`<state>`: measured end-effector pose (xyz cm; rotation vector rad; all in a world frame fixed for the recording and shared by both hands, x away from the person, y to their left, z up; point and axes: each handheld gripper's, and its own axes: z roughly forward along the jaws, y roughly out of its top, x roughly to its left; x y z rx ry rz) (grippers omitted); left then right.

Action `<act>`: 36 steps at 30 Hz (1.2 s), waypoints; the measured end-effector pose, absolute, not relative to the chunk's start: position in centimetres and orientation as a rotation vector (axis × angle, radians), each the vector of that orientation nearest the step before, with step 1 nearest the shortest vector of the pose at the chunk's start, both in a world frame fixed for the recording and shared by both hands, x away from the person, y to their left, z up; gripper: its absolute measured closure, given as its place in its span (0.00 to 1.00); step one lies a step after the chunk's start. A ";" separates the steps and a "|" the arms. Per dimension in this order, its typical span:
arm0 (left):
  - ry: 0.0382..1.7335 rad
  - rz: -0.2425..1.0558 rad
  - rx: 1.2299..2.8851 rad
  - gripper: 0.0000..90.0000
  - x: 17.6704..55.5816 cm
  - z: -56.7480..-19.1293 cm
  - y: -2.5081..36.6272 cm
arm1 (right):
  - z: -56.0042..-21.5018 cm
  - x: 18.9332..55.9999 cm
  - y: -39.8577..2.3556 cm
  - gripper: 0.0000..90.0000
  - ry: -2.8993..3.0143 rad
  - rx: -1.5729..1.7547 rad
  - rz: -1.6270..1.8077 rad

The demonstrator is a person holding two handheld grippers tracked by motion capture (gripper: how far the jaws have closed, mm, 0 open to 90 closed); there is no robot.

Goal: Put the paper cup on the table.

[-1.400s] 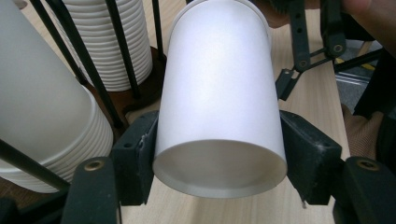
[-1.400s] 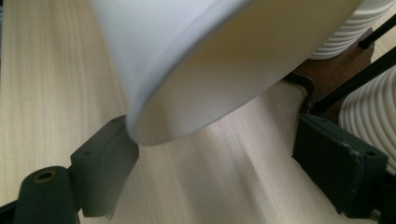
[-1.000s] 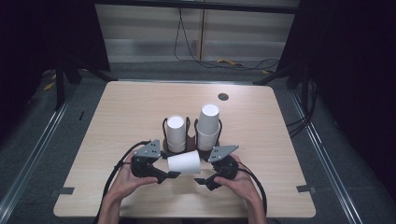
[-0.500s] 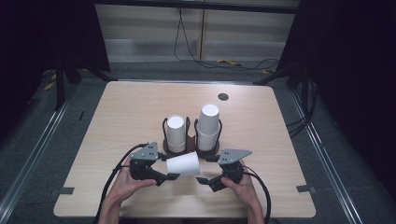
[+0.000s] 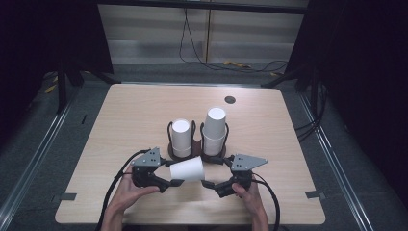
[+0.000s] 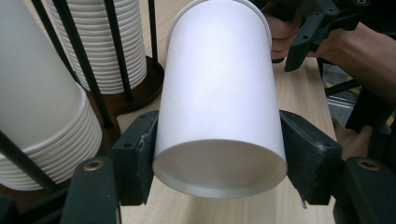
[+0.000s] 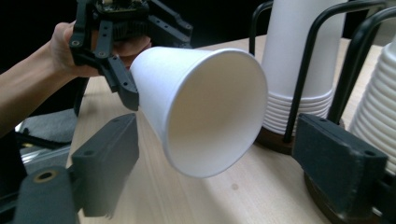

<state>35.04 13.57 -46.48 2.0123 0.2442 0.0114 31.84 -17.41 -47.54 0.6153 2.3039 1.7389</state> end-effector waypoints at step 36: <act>0.173 -0.067 1.928 0.38 35.4 -46.7 12.5 | -47.4 34.0 -15.8 0.18 2.451 0.575 1.861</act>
